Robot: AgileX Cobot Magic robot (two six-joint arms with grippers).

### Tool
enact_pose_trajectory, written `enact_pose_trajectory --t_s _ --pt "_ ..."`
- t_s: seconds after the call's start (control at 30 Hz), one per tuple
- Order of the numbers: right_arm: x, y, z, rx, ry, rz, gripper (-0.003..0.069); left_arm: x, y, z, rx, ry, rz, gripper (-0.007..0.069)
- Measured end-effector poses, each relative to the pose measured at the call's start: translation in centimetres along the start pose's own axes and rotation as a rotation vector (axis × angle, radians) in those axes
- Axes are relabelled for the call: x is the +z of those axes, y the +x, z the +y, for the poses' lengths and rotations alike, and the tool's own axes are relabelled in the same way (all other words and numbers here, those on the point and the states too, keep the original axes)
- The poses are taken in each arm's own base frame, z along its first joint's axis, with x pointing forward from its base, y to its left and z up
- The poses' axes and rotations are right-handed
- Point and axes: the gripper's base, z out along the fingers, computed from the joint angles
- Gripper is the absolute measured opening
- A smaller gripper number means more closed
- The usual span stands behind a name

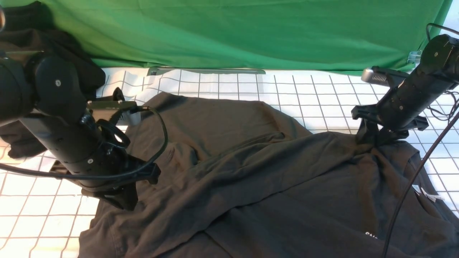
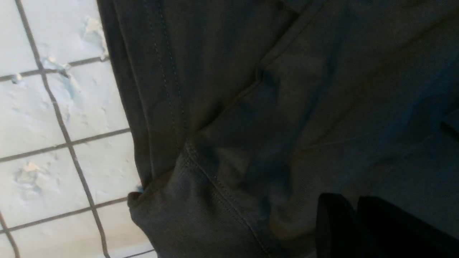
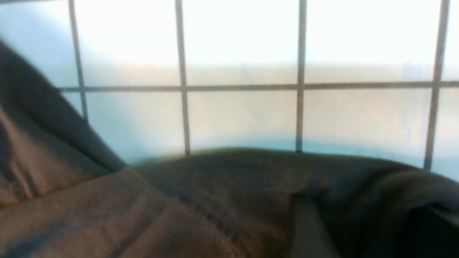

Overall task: Fold a long-sleeved shirt over a white checkered tablecloth.
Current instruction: 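Grasp the near edge of the shirt at its hem and shoulder corners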

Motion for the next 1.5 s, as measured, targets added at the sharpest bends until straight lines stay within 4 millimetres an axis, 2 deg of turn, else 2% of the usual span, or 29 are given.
enact_pose_trajectory --t_s 0.07,0.1,0.17,0.23,0.33,0.43,0.57,0.93,1.1,1.13,1.2,1.27,1.33,1.37,1.43,1.5 --pt "0.0 0.0 -0.2 -0.004 0.000 -0.001 0.0195 0.0 0.0 0.0 0.001 0.000 0.000 0.0085" --pt "-0.1 -0.1 -0.3 -0.011 0.001 -0.003 0.0121 0.0 0.0 0.0 0.001 0.000 0.000 0.0085" --pt "-0.1 -0.1 -0.6 -0.014 0.003 -0.004 0.0048 0.0 0.0 0.0 0.001 0.000 0.001 0.0085" --pt "-0.3 -0.2 -0.9 -0.010 0.006 -0.007 0.0027 0.0 0.0 0.0 0.001 0.000 0.004 0.0085" --pt "-1.8 -0.6 -2.6 0.019 0.022 -0.046 0.0011 0.0 0.1 0.0 0.000 0.003 0.015 0.0085" --pt "-3.3 -1.0 -4.1 0.049 0.034 -0.085 0.0013 0.0 0.1 0.0 0.000 0.005 0.016 0.0085" --pt "-3.8 -1.2 -5.4 0.074 0.046 -0.102 0.0026 0.0 0.2 -0.1 -0.001 0.006 0.017 0.0089" --pt "-4.0 -2.2 -6.0 0.070 0.071 -0.213 0.0137 0.0 0.1 -0.1 -0.001 0.006 0.016 0.0091" --pt "-4.6 -1.9 -5.9 0.066 0.071 -0.187 0.0258 -0.1 0.0 0.1 -0.004 -0.016 0.008 0.0091" --pt "-5.0 -1.6 -5.8 0.057 0.068 -0.169 0.0297 -0.4 -0.2 0.3 -0.024 -0.028 0.003 0.0091" --pt "-6.2 -1.4 -5.4 0.029 0.065 -0.151 0.0328 -1.0 -0.6 0.7 -0.049 -0.054 -0.007 0.0091" --pt "-8.4 -1.0 -4.8 -0.007 0.062 -0.157 0.0313 -2.5 -1.8 1.5 -0.089 -0.084 -0.063 0.0091" --pt "-10.6 -0.6 -4.2 -0.032 0.059 -0.175 0.0253 -4.1 -3.4 2.4 -0.122 -0.097 -0.132 0.0091" --pt "-12.5 -0.3 -3.6 -0.050 0.058 -0.201 0.0181 -5.3 -4.9 2.9 -0.142 -0.097 -0.181 0.0088" --pt "-13.9 0.0 -3.3 -0.060 0.057 -0.221 0.0135 -6.1 -6.2 3.2 -0.148 -0.094 -0.215 0.0081" --pt "-16.5 0.7 -2.4 -0.077 0.052 -0.264 0.0055 -6.5 -8.3 3.3 -0.129 -0.084 -0.243 0.0062"
